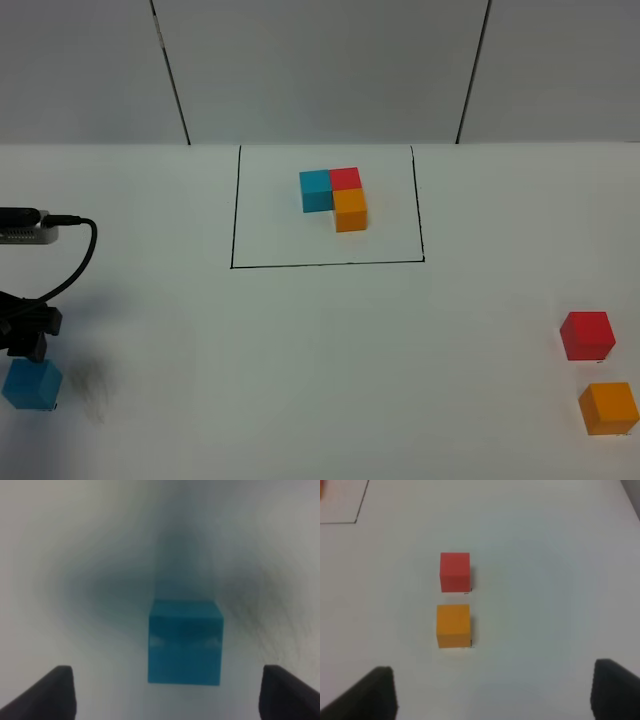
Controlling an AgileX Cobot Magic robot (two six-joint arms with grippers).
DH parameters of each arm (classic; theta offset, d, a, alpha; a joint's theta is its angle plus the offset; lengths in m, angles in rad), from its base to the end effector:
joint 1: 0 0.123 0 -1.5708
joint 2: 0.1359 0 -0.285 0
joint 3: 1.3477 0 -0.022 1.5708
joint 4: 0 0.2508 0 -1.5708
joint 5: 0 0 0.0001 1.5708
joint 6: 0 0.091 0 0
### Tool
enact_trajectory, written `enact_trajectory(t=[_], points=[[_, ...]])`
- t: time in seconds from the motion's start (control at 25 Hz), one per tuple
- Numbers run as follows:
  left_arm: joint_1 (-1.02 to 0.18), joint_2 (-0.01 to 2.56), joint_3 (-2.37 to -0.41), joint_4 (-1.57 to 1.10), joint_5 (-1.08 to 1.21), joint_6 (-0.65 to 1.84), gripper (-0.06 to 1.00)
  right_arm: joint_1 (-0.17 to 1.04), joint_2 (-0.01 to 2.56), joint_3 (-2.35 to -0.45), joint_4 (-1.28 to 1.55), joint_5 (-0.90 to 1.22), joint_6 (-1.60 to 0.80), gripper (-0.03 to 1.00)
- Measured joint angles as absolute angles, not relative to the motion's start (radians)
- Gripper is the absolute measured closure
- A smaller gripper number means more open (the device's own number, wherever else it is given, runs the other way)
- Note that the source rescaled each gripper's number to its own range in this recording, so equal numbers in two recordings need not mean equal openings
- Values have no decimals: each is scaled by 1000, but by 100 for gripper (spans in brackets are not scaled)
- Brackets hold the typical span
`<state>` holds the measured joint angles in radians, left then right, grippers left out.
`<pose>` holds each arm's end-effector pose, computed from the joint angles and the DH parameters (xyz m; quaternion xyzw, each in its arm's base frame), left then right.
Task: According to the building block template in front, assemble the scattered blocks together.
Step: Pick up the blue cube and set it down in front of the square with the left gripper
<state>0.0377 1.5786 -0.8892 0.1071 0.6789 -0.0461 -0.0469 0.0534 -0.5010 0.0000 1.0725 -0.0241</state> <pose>0.2856 0.0169 0.1942 -0.0051 0.9888 0.0387 0.1443 0.0028 -0.0001 0.2767 0.0099 0.8695 -0.0175 0.4936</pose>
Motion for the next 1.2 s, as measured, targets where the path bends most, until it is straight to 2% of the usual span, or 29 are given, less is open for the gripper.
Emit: enact_trajectory(t=[0.8,1.2], points=[[38,1582,-859,110,686,-62,14,-47,53,-501,0,1073,-24,35],[38,1645,-822,130,604,-66,14,-47,53,-501,0,1073,-24,35]])
